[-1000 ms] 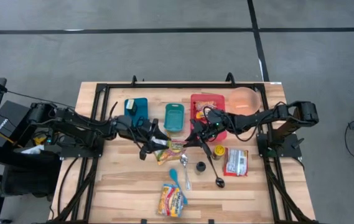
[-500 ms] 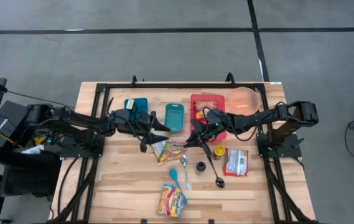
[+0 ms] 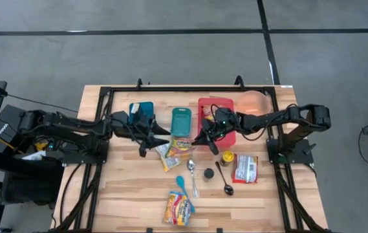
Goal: Pick & Place Food Item
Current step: Put the green noodle pack into the red bin
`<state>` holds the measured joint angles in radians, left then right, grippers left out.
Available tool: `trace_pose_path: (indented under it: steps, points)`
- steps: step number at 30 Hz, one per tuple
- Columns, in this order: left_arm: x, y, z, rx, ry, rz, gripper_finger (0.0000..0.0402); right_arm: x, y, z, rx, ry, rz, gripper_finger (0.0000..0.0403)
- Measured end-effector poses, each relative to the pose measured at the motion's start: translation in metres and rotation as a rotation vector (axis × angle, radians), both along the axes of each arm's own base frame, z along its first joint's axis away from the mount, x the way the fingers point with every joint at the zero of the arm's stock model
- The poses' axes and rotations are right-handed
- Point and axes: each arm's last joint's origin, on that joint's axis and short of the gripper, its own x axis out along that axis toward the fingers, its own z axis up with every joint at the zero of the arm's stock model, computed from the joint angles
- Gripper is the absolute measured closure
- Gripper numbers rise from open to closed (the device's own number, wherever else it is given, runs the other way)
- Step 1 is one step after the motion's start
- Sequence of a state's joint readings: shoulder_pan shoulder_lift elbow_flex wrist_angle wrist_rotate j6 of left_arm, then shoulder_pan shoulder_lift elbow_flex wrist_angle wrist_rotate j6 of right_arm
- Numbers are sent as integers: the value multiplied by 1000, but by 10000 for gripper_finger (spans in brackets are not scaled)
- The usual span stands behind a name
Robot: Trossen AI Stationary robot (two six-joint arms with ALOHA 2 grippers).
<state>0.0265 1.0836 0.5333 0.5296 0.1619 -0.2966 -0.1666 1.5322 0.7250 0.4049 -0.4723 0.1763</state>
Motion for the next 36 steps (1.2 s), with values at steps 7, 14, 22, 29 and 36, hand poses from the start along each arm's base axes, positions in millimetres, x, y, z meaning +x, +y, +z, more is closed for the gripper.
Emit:
trace_pose_path:
  steps: [7,14,22,29,36]
  points:
    - [0,-12,-1,1,4,-53,227,-16,-9,25,-8,-34,-41,394]
    - [-1,-19,-1,3,5,-81,227,-47,-23,53,-101,-26,-179,394]
    - [-1,-20,-3,4,20,-85,230,-92,-38,63,-260,169,-474,394]
    - [-1,-19,-2,12,19,-52,232,-117,-50,52,-274,389,-560,394]
    - [-1,-19,-2,13,18,-46,234,-124,-63,38,-186,494,-476,393]
